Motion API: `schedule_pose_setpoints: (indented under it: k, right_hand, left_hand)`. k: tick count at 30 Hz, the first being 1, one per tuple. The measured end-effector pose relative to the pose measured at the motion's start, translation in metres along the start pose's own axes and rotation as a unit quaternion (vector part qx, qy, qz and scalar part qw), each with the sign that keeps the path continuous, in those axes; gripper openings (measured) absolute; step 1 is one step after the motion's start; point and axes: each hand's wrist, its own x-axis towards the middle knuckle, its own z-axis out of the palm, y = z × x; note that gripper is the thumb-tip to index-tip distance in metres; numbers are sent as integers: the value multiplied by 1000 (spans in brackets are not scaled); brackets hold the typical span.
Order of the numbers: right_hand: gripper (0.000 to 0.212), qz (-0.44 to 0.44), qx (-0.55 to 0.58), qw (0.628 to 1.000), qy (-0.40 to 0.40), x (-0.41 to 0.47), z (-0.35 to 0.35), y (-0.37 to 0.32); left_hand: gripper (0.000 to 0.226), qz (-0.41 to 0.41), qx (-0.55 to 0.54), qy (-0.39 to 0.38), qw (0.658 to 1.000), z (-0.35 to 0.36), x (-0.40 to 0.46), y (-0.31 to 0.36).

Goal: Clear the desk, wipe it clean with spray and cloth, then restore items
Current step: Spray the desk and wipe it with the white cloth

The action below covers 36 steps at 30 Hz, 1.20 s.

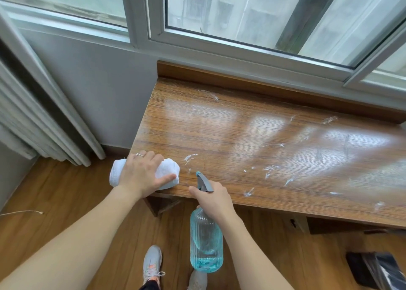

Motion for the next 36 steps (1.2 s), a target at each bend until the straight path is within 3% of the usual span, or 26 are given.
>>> schedule_pose_setpoints:
  k: [8,14,20,31,36]
  right_hand:
    - [25,4,5,999,31,13,-8,-1]
    - [29,9,16,998,61,32,-27,-8]
    - [32,2,-4,999,49,41,-40,-13]
    - [33,2,-10,997,74,34,-40,-3]
    - [33,2,-7,997,74,35,-53,-1]
  left_hand:
    - [73,2,-12,1,1000,-1,1,7]
    - [68,14,-10,20,1000,7,9,54]
    - [71,20,-10,23,999,17,46,56]
    - [86,-40,20,-101,994,13,123,58]
    - [82,10,-18,-31,999,13,78,63]
